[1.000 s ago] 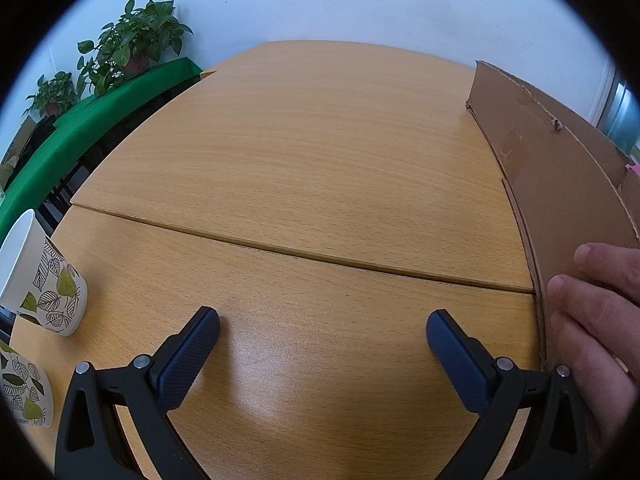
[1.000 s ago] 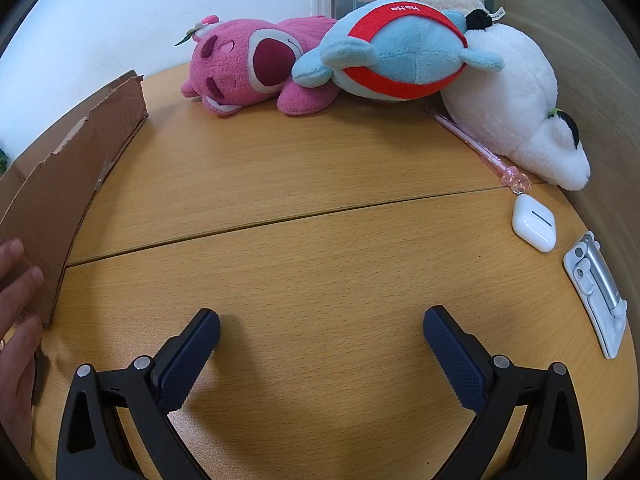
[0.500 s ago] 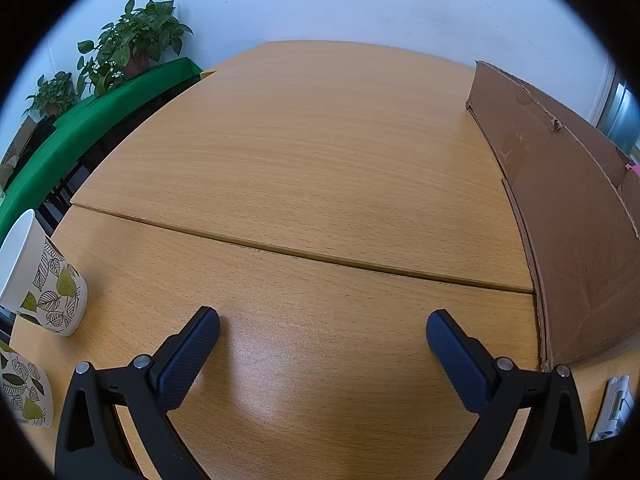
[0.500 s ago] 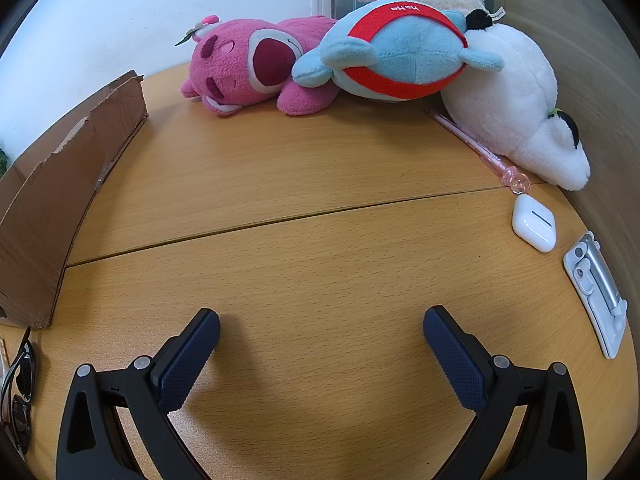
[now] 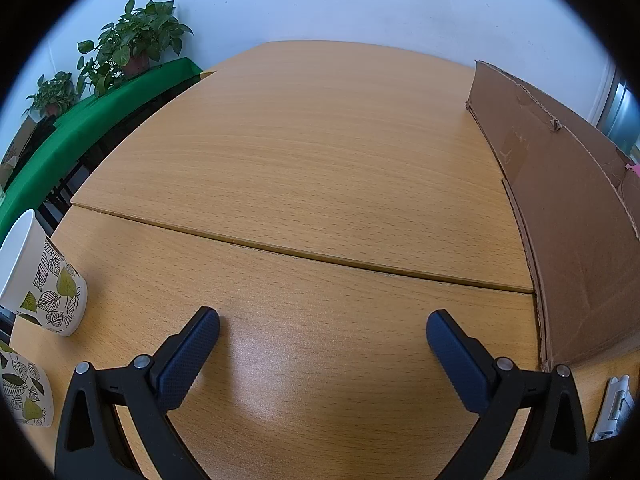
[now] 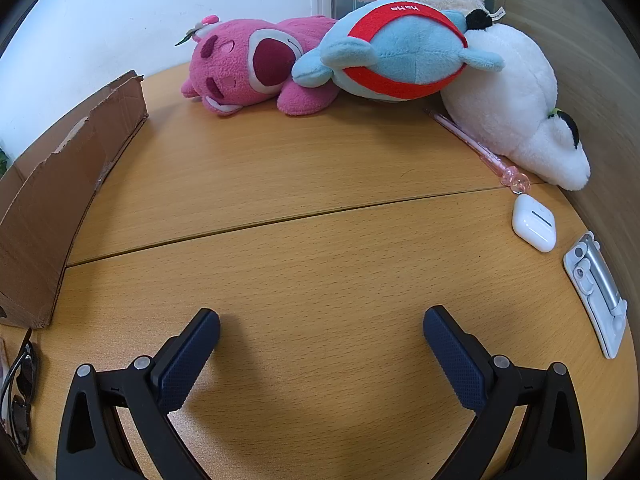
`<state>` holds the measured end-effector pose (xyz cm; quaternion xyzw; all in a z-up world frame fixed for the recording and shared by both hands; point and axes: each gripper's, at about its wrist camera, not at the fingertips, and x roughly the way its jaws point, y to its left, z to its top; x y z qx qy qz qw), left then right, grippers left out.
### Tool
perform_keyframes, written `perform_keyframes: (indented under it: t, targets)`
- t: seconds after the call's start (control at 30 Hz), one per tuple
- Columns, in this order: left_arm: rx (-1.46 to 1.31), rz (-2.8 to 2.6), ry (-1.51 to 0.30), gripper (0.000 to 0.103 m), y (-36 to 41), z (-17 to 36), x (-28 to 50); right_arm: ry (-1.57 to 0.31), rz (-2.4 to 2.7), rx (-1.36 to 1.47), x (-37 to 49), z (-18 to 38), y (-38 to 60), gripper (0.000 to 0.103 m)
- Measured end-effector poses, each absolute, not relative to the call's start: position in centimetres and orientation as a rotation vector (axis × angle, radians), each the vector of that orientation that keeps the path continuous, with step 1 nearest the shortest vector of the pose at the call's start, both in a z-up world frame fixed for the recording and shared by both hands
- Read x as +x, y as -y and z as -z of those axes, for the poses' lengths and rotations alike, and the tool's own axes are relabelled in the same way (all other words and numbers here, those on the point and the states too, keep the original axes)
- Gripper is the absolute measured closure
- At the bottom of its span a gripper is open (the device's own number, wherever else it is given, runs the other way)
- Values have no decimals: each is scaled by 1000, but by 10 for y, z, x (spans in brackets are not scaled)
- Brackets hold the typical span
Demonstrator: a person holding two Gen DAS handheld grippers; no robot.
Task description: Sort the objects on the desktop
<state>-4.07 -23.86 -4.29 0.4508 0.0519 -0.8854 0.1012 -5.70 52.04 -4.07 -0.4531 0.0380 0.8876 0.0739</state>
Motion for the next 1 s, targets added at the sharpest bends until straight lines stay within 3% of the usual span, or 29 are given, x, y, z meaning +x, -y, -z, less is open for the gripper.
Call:
perform_keyframes:
  t: [0.57,1.0]
  targets:
    - [1336,2624,-147,0,235,38,-29,-130,-2646,-1351,-58,40,-520,0]
    - [693,3064,24,0,132,-121,89,-152,-2549,-1393,-52,35,-513,0]
